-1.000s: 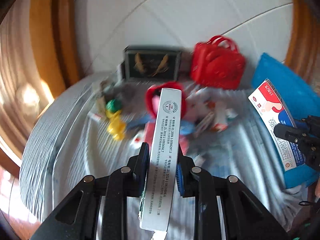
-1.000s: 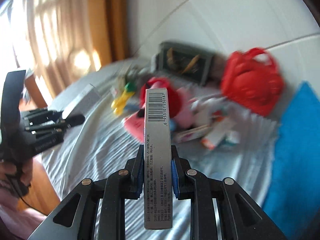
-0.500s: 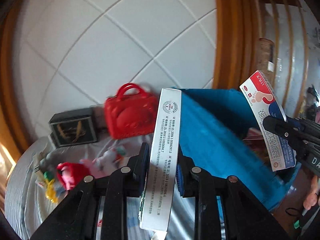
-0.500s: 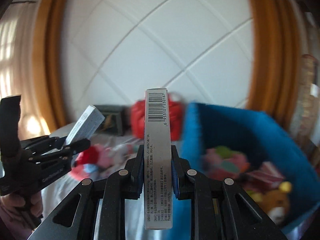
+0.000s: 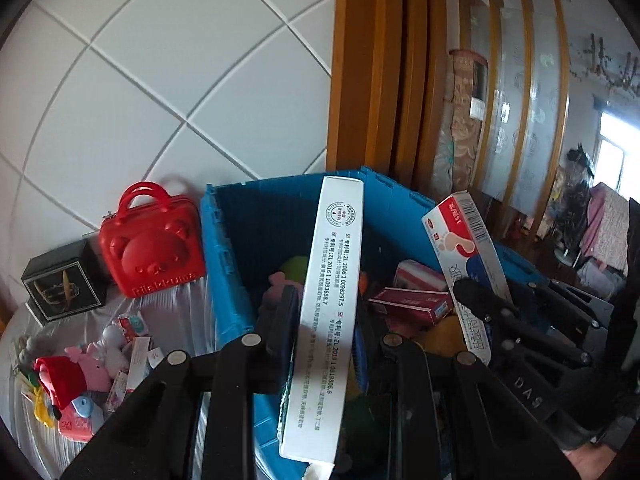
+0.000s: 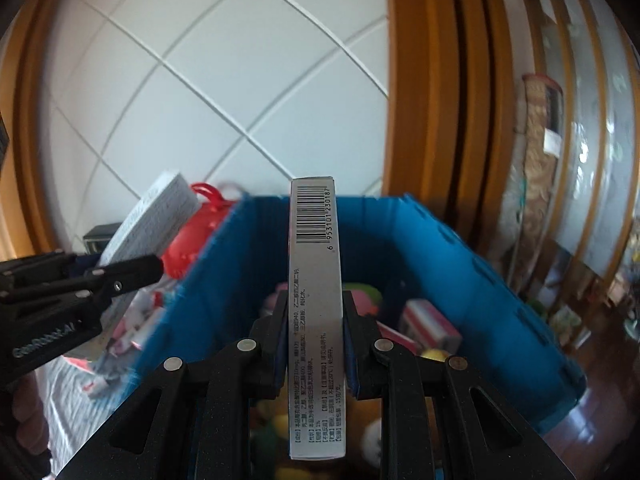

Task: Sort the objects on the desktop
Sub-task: 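Carry both white boxes over the blue bin, then open both tools to drop the white boxes into the bin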

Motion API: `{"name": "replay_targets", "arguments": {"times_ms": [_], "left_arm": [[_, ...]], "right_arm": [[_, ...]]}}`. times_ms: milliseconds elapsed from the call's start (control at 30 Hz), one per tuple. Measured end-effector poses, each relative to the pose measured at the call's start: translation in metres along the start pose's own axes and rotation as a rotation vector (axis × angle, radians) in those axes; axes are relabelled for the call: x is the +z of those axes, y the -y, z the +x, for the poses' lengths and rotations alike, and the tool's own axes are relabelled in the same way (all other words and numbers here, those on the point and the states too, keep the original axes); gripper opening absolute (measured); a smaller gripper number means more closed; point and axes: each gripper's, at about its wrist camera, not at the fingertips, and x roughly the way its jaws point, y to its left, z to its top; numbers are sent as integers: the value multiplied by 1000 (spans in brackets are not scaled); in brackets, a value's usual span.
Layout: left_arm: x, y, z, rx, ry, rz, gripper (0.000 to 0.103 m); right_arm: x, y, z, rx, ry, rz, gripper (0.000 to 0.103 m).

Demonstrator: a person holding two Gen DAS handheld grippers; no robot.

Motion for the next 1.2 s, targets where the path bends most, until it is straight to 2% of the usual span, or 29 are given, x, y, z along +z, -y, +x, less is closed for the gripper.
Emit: {"name": "replay_targets", "arguments": {"times_ms": [200, 333, 400, 567, 633, 733, 800, 867, 933, 1133, 1200], "left_arm": [[0, 27, 32, 20, -64, 28, 24], [-1, 39, 46, 67, -72, 53, 24], [-2, 40, 52, 96, -84, 64, 24], [-3, 38, 55, 110, -104, 59, 24], [-5, 34, 57, 107, -126, 39, 24], [-7, 30, 57, 108, -135, 18, 24], [-8, 29, 58, 109, -138, 13, 30], [-7, 30, 57, 112, -127, 16, 53], [-6, 31, 54, 120, -104, 26, 61], [-6, 33, 53, 114, -102, 41, 62], [-6, 32, 53, 113, -101, 38, 62]], "right_arm": [[-8, 27, 11, 5, -22, 30, 22], [-15, 41, 27, 10, -23, 45, 22], [-15, 44, 36, 12, -29, 50, 22], [-21, 45, 52, 35, -53, 57, 22], [-21, 45, 48, 41, -38, 61, 22], [-23, 46, 51, 40, -61, 71, 22], [-23, 46, 50, 42, -61, 70, 22], [-22, 46, 50, 41, -63, 71, 22], [-22, 45, 51, 40, -73, 66, 22], [-20, 49, 51, 39, -71, 77, 24], [-19, 50, 51, 35, -68, 83, 35]]}}
